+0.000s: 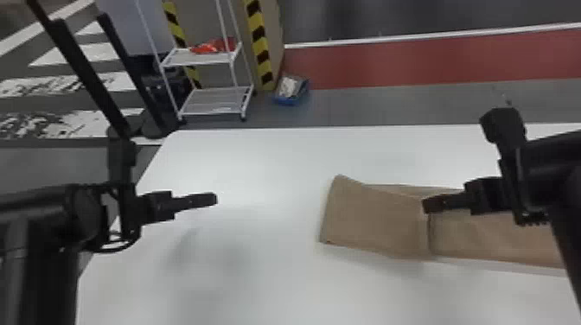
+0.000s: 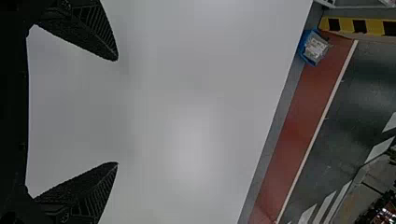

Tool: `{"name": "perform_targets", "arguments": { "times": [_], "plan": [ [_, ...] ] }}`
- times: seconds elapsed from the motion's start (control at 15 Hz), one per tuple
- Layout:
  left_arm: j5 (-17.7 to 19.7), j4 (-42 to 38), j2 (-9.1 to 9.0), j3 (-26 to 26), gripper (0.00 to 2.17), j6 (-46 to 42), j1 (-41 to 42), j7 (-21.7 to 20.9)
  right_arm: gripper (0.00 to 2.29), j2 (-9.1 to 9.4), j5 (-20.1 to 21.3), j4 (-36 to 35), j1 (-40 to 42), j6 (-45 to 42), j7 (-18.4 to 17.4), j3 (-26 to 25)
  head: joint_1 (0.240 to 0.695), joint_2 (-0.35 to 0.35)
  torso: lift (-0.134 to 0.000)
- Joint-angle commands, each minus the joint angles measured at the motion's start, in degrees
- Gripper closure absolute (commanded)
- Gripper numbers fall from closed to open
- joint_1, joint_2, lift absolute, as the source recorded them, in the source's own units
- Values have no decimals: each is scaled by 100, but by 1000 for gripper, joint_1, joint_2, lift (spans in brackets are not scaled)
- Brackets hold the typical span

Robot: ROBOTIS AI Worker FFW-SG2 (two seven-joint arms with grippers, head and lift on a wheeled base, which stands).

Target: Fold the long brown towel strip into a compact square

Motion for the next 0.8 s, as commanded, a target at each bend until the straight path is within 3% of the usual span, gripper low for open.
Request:
{"name": "perform_targets", "arguments": {
  "times": [0.0, 0.73],
  "plan": [
    [27, 41, 49, 0, 83, -52, -1, 0, 154, 40, -29, 12, 4, 66, 11, 195, 695, 216, -125],
    [27, 112, 57, 0, 83, -122, 16, 0, 191, 40, -64, 214, -13, 136, -6, 643, 695, 264, -125]
  ]
}}
